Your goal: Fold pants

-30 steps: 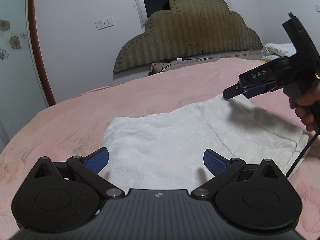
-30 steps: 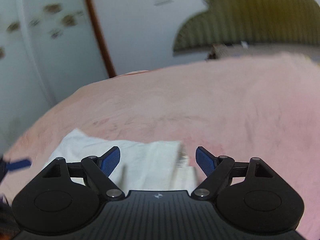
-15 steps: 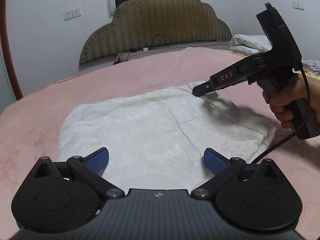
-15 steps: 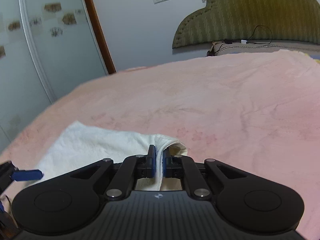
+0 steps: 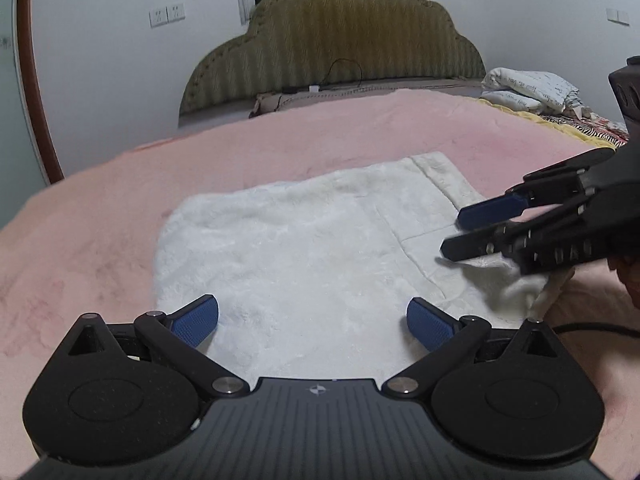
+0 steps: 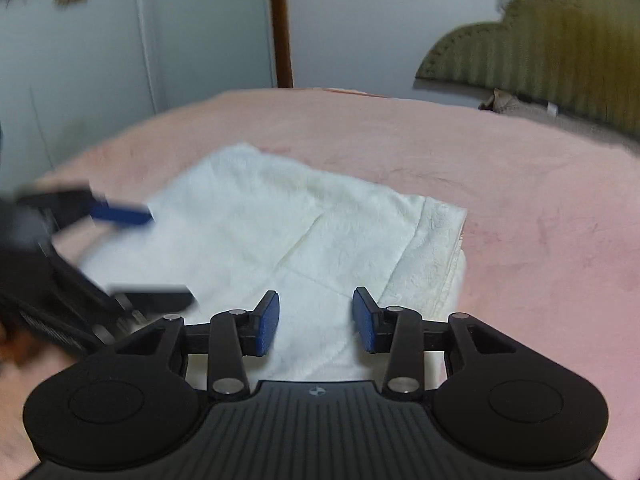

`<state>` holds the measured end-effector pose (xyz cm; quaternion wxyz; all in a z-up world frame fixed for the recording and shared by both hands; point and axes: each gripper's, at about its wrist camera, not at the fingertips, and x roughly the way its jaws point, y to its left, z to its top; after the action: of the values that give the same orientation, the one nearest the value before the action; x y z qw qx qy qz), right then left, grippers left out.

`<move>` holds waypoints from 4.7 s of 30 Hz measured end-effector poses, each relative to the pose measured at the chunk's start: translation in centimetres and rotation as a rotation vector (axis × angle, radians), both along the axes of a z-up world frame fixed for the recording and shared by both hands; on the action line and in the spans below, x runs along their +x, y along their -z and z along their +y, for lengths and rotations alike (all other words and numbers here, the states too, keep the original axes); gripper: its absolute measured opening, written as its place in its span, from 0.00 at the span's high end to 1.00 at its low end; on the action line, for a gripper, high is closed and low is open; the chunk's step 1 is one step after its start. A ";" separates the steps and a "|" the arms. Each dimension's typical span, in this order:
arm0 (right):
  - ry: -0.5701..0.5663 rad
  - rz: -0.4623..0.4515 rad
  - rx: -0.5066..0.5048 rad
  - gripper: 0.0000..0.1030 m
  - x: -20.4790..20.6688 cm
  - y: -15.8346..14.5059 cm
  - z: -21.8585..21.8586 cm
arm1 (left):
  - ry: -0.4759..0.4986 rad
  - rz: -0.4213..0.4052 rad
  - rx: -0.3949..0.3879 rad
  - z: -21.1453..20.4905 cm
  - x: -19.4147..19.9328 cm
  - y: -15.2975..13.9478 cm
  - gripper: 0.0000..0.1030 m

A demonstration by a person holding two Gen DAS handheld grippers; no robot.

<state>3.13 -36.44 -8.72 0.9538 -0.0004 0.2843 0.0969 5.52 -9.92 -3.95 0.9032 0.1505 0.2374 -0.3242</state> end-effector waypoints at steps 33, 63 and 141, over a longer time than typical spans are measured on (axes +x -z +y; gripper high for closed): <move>0.003 0.051 0.342 0.72 1.6 0.9 -5.9 | -0.100 0.237 -0.262 5.2 6.8 0.1 0.83; 0.011 0.109 0.286 0.44 17.2 -0.8 -2.1 | -0.345 0.000 -0.022 6.9 16.3 -1.2 0.32; 0.200 -0.014 0.082 0.01 -2.2 -4.5 11.4 | -0.530 0.158 -0.046 7.9 1.8 1.2 0.00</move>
<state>0.96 -25.05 -4.19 0.9599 0.0663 0.2723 0.0126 7.35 -2.04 -5.20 0.9384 0.0370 0.3308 -0.0927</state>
